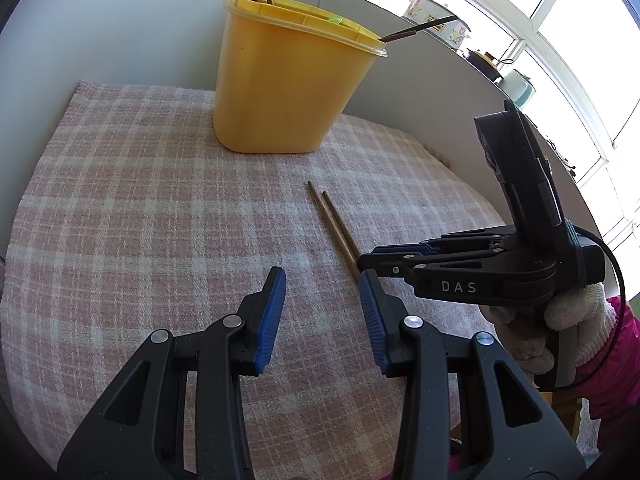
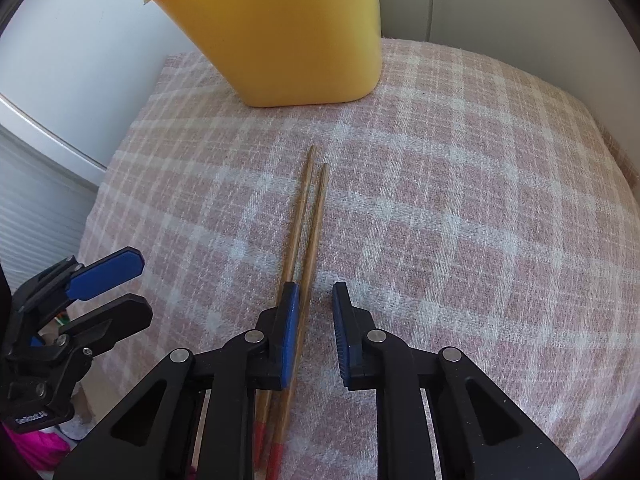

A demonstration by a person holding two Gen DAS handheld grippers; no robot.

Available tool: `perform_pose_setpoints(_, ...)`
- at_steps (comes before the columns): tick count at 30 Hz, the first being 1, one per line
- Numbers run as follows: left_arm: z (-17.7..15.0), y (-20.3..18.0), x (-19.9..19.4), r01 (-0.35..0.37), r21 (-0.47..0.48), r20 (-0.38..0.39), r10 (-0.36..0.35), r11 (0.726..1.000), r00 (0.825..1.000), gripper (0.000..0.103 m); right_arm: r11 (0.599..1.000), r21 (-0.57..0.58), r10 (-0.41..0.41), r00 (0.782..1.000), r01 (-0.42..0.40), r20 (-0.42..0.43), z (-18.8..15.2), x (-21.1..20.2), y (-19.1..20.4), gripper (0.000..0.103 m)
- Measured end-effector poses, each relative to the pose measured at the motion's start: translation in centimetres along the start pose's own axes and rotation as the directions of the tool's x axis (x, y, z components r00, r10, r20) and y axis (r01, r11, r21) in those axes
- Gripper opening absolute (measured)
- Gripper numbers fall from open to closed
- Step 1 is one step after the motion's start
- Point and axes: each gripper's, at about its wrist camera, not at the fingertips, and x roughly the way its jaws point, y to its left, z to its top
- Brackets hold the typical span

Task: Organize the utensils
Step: 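Lower both tools toward the two wooden chopsticks lying on the cloth, then grasp a wooden chopstick with the left tool while the right tool grasps the other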

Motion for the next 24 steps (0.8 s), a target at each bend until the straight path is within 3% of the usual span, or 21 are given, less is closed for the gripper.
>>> perform_pose_setpoints(12,0.5,-0.3,1.5,-0.013,0.028,-0.042,0.014,1.000,0.999,0.038,0.996,0.083,-0.018,1.000,0.018,-0.004,1.0,0.1,-1.7,0.004)
perform_pose_setpoints(19,2.2,-2.3,5.0,0.015,0.065,-0.157,-0.005,0.998,0.988,0.038,0.979,0.201,-0.031,0.999,0.026,0.022,-0.1,-1.5,-5.3,0.004)
perform_pose_setpoints(24,3.6,-3.7,8.2,-0.010,0.087,-0.234,0.030,0.996,0.972,0.038,0.973,0.229,-0.017,0.999,0.010,0.032,-0.8,-2.3,-7.0,0.004)
